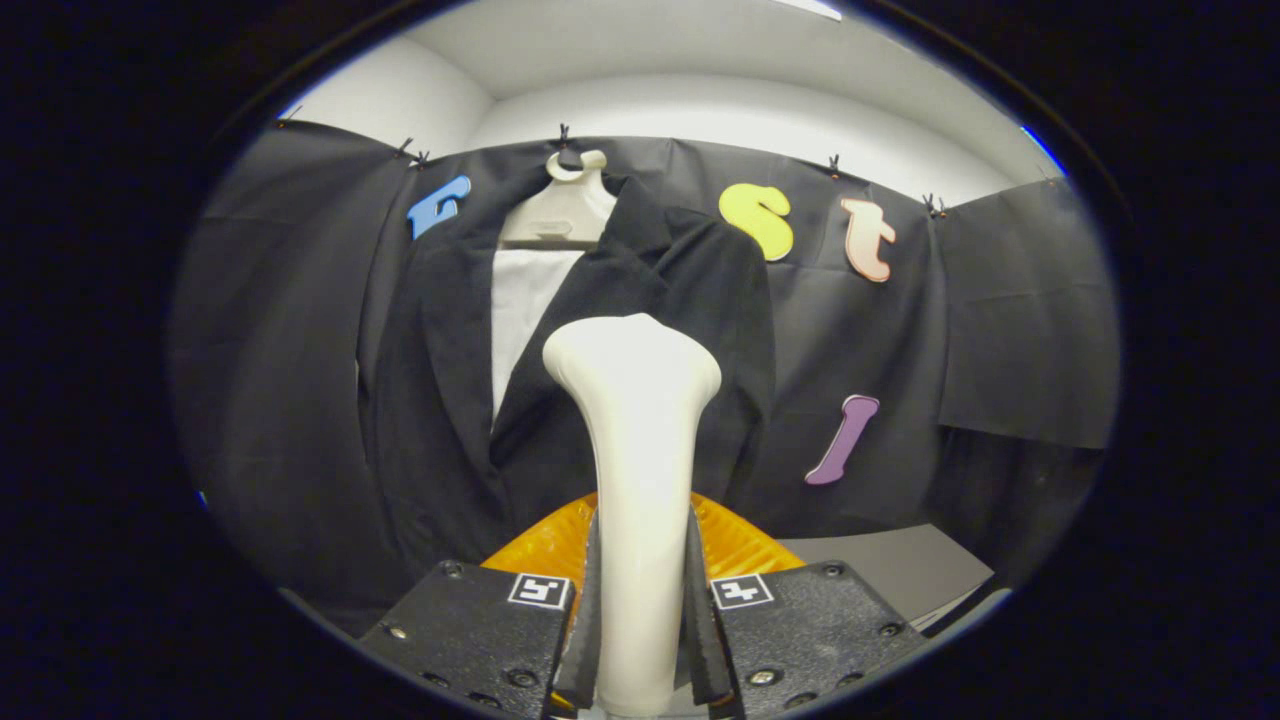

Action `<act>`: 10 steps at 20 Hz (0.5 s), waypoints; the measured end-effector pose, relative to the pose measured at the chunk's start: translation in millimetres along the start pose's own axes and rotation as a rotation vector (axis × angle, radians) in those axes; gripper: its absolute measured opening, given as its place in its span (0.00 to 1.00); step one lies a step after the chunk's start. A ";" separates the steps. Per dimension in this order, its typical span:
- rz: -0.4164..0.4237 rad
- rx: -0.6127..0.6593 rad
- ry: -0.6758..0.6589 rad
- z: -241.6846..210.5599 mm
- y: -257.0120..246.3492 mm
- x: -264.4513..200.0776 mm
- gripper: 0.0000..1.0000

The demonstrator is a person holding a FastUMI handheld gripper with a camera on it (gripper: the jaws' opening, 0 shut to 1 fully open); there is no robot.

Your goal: Iron the clothes twice with a garment steamer, once on the left side and once on the right side.

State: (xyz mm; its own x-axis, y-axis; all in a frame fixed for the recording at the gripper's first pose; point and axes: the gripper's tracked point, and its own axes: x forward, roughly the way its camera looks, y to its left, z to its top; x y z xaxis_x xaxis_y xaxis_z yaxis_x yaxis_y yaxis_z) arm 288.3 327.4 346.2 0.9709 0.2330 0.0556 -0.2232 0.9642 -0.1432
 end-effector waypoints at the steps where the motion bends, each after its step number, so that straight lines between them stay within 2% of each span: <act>1: 0.003 -0.001 0.012 -8.4 3.7 0.0 0.38; 10: 0.024 -0.026 0.129 -85.1 14.9 3.1 0.38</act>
State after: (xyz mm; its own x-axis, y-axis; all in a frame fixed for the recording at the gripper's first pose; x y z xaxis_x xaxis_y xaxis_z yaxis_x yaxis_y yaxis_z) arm 295.4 331.7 260.1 0.9688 0.2362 -0.0751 -0.2458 0.9545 -0.1687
